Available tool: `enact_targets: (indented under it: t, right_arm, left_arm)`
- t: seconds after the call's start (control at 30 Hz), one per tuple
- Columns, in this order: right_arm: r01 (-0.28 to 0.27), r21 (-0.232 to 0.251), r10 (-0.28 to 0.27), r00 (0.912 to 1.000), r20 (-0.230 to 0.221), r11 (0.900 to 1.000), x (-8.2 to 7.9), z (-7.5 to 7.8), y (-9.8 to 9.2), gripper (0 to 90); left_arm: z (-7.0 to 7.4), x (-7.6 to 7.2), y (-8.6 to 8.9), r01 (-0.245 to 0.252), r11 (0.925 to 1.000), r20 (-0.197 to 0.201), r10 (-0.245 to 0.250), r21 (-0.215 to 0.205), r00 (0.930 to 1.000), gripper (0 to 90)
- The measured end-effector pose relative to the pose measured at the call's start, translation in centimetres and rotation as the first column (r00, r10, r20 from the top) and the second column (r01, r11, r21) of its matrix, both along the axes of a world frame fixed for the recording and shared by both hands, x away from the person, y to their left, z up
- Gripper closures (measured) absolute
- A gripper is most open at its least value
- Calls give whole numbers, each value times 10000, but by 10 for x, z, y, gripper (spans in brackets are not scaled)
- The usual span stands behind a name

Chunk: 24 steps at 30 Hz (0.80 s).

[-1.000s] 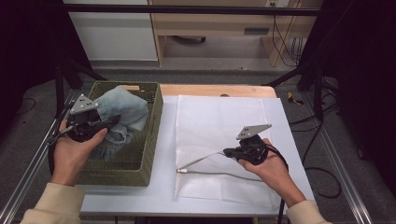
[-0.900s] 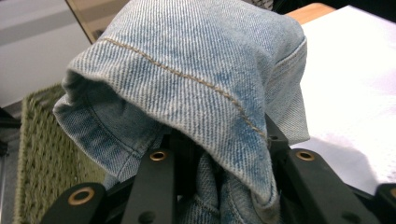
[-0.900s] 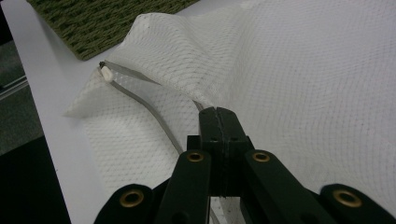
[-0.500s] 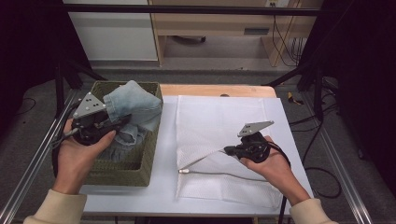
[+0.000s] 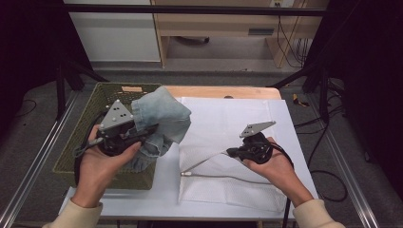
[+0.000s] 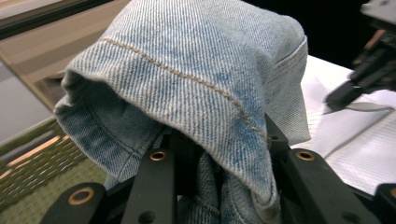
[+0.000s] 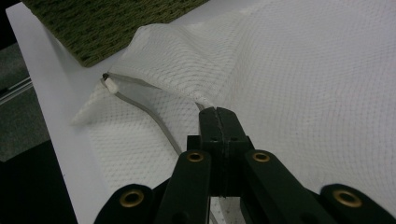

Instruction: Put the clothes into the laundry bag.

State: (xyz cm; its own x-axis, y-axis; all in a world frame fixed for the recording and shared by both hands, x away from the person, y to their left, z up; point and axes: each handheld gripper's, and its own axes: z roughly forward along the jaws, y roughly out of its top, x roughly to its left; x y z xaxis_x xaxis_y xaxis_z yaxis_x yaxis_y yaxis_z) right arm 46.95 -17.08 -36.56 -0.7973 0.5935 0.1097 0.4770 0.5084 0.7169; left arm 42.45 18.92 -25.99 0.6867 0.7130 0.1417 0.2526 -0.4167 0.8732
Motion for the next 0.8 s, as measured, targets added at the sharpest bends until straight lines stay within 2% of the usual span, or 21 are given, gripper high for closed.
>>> enact_targets:
  t: [0.07,0.13,0.33,0.57,0.8]
  right_arm:
    - [-34,33,34,10000,-18,10000,1,1,0,900]
    - [3,39,-3,10000,-12,10000,1,2,1,900]
    - [-26,104,27,9999,-100,9999,3,4,-1,900]
    - [18,212,-15,9999,-121,9998,4,4,-4,900]
    - [175,345,-173,9998,-52,9993,6,5,-7,900]
  left_arm:
    - [0,-2,-8,203,9998,126,-203,15,9997,662]
    - [-1,-4,-17,380,9991,-15,-380,-180,9993,662]
    - [-6,-9,-41,893,9951,-15,-894,-426,9960,662]
    - [-14,-21,-62,1482,9880,-25,-1484,-429,9889,662]
    - [-20,-29,-76,1793,9823,-24,-1797,-542,9837,661]
